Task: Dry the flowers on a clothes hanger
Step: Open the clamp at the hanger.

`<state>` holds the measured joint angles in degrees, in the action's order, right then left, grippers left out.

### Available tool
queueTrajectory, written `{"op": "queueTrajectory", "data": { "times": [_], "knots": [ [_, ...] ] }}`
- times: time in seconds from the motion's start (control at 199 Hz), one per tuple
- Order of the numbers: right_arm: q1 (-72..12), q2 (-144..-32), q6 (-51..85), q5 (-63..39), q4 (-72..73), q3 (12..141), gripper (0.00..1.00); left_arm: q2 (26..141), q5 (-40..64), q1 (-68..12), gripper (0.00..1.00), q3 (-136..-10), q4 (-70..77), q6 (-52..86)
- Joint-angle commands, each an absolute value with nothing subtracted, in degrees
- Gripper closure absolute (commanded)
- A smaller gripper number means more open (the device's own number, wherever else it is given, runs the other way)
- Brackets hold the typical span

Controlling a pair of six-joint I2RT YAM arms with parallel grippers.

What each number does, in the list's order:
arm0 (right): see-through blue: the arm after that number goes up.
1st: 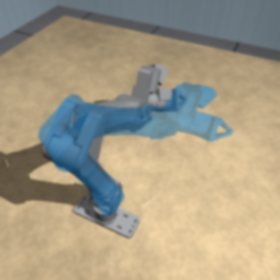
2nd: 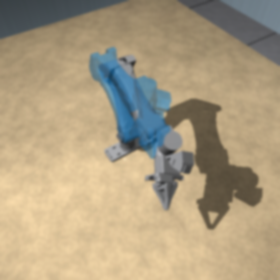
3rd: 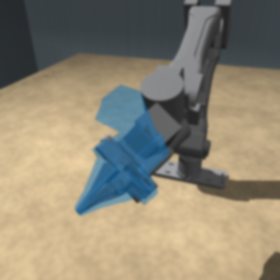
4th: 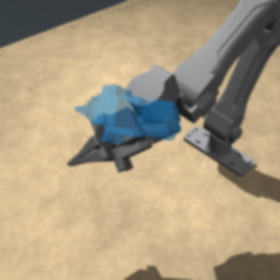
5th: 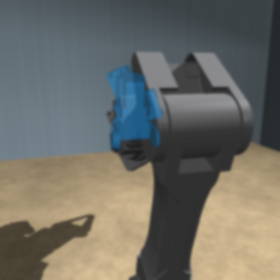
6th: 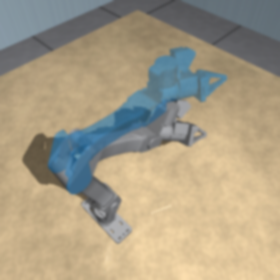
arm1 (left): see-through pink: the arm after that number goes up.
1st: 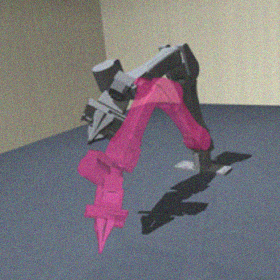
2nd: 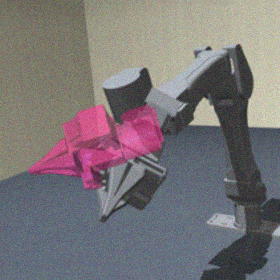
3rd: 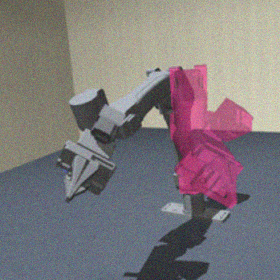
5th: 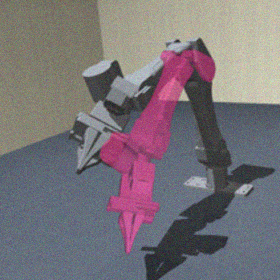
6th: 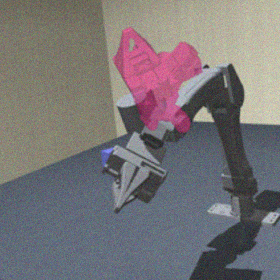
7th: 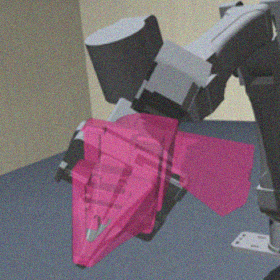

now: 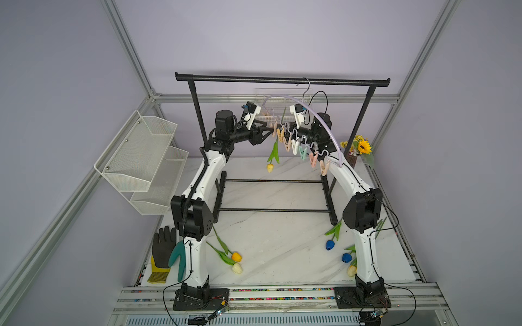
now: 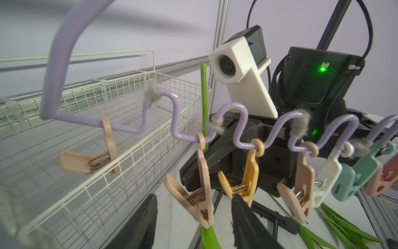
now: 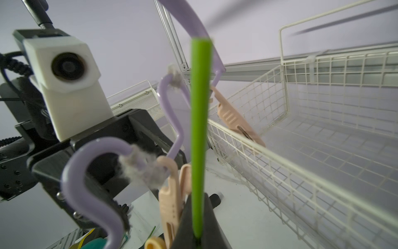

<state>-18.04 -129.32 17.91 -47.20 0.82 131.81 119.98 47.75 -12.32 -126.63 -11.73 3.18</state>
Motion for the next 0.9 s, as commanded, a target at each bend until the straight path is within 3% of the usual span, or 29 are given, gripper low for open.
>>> {"op": "queueTrajectory", "data": {
  "times": [0.0, 0.186, 0.9],
  "knots": [
    [-18.1, -129.59, 18.75, -49.83, 1.65, 134.03, 1.0, 120.16, 50.48, -11.35, 0.43, -130.63, -11.49, 2.79],
    [-18.02, -129.95, 19.51, -50.03, 2.21, 134.56, 1.0, 122.61, 51.13, -11.34, 0.38, -133.32, -9.33, 6.74],
    [-18.04, -132.25, 20.21, -52.2, 1.25, 137.48, 1.0, 128.0, 54.0, -12.92, 0.37, -138.26, -7.65, 9.18]
  ]
}}
